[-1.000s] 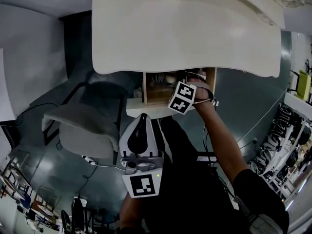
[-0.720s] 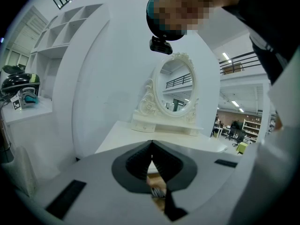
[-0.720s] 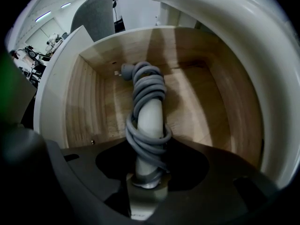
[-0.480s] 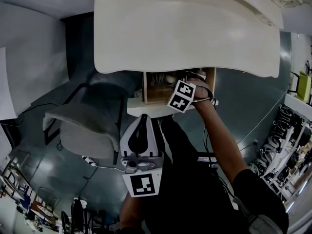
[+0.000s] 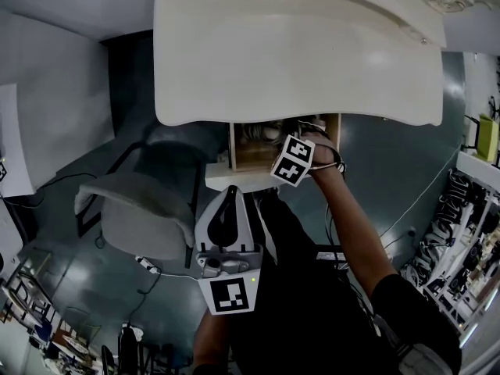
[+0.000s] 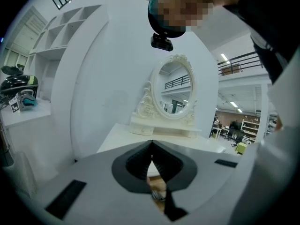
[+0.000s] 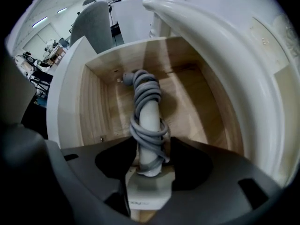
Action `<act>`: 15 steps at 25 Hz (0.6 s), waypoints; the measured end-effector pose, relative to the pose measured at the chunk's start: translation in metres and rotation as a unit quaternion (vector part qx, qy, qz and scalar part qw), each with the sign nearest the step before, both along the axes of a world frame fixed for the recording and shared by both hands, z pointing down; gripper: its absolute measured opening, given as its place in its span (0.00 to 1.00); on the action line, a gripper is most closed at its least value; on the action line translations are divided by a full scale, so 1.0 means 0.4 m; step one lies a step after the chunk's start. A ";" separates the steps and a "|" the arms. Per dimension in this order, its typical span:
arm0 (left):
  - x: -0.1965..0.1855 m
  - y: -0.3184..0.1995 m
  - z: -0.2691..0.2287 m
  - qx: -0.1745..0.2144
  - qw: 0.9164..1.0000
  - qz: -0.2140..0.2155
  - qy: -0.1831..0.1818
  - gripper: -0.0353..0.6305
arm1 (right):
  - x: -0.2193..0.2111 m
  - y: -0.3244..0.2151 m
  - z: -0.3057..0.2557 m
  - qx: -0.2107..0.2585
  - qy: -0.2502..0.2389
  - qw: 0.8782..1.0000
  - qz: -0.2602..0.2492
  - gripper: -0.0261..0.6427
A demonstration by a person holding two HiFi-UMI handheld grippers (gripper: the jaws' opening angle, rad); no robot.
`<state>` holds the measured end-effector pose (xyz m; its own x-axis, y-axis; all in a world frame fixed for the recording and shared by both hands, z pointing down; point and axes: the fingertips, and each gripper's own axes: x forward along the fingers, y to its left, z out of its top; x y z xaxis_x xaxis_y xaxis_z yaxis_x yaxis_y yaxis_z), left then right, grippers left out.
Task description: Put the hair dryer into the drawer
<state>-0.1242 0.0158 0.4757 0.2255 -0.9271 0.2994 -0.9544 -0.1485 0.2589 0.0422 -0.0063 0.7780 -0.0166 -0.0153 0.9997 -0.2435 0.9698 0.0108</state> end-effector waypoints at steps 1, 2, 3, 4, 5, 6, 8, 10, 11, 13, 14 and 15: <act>0.000 -0.004 -0.005 0.002 1.000 0.001 0.001 0.09 | 0.001 -0.001 -0.008 -0.001 -0.002 1.000 0.004 0.37; 0.000 -0.008 -0.012 0.004 1.000 0.002 0.003 0.09 | 0.001 -0.001 -0.018 -0.001 -0.005 1.000 0.008 0.37; -0.001 -0.013 -0.019 0.006 1.000 0.003 0.004 0.09 | -0.001 -0.001 -0.030 -0.001 -0.009 1.000 0.014 0.37; -0.003 -0.017 -0.025 0.008 1.000 0.004 0.006 0.09 | -0.005 -0.002 -0.043 -0.001 -0.015 1.000 0.021 0.37; -0.005 -0.021 -0.031 0.010 1.000 0.006 0.007 0.09 | -0.009 -0.002 -0.057 -0.002 -0.020 0.999 0.027 0.37; -0.007 -0.025 -0.037 0.012 1.000 0.008 0.007 0.09 | -0.014 -0.002 -0.070 -0.004 -0.025 0.999 0.033 0.37; -0.010 -0.032 -0.047 0.015 1.000 0.013 0.007 0.09 | -0.023 0.002 -0.097 -0.010 -0.033 0.998 0.042 0.37; -0.010 -0.042 -0.060 0.018 1.000 0.018 0.007 0.09 | -0.026 0.002 -0.124 -0.015 -0.039 0.998 0.051 0.37; -0.011 -0.048 -0.067 0.021 1.000 0.021 0.008 0.09 | -0.024 -0.001 -0.134 -0.013 -0.041 0.997 0.057 0.37; -0.017 -0.061 -0.086 0.030 0.999 0.025 0.012 0.09 | -0.024 -0.008 -0.159 -0.006 -0.046 0.997 0.070 0.37; -0.021 -0.066 -0.097 0.033 0.999 0.027 0.014 0.09 | -0.027 -0.010 -0.178 -0.003 -0.050 0.996 0.078 0.37; -0.023 -0.069 -0.109 0.036 0.999 0.030 0.016 0.09 | -0.029 -0.009 -0.200 -0.001 -0.057 0.995 0.086 0.37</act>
<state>-0.1334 -0.0120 0.4319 0.2887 -0.9306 0.2250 -0.9351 -0.2236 0.2751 0.0306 -0.0098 0.6981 -0.1264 -0.0249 0.9917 -0.4057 0.9136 -0.0288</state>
